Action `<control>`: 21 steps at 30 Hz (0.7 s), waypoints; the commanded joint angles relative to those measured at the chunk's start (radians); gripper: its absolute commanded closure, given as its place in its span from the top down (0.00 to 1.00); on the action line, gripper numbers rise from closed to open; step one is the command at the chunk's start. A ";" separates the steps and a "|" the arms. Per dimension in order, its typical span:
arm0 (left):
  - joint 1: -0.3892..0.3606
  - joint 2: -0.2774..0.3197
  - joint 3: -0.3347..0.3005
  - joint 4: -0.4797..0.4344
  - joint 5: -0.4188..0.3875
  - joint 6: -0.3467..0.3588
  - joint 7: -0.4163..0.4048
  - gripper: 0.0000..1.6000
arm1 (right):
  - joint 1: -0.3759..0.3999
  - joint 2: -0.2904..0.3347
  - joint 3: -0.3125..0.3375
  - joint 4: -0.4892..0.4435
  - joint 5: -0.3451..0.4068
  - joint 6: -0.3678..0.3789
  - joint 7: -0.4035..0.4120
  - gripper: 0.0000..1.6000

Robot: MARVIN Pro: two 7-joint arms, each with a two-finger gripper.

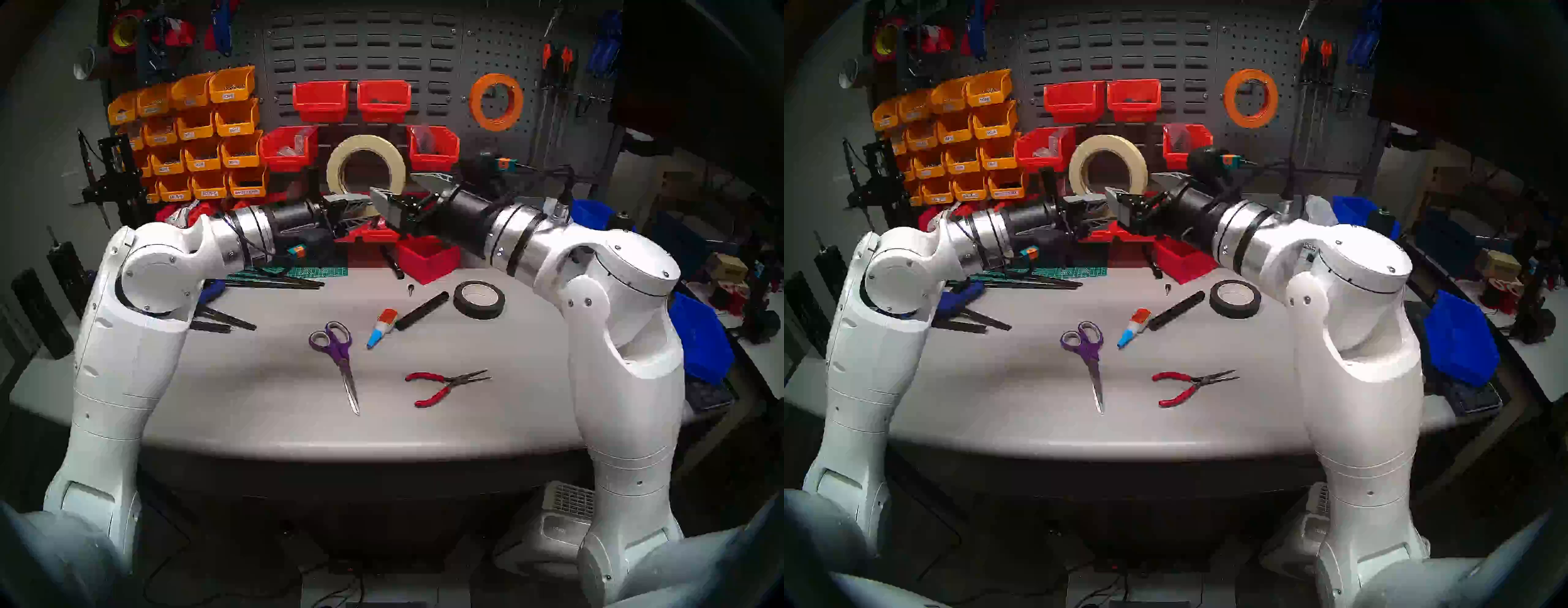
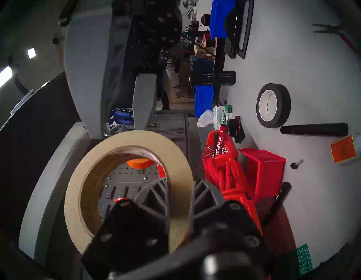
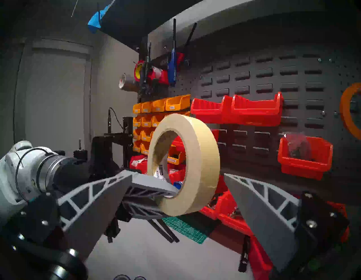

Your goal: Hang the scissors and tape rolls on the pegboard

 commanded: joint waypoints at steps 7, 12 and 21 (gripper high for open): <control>-0.042 -0.002 -0.019 -0.032 -0.020 0.007 0.001 0.00 | 0.062 0.015 -0.058 0.009 -0.126 -0.136 -0.053 1.00; -0.039 -0.005 -0.021 -0.040 -0.016 0.004 0.001 0.00 | 0.093 0.019 -0.075 0.045 -0.166 -0.166 -0.071 1.00; -0.025 0.001 -0.031 -0.055 -0.021 0.004 -0.009 0.00 | 0.152 0.003 -0.067 0.106 -0.194 -0.205 -0.090 1.00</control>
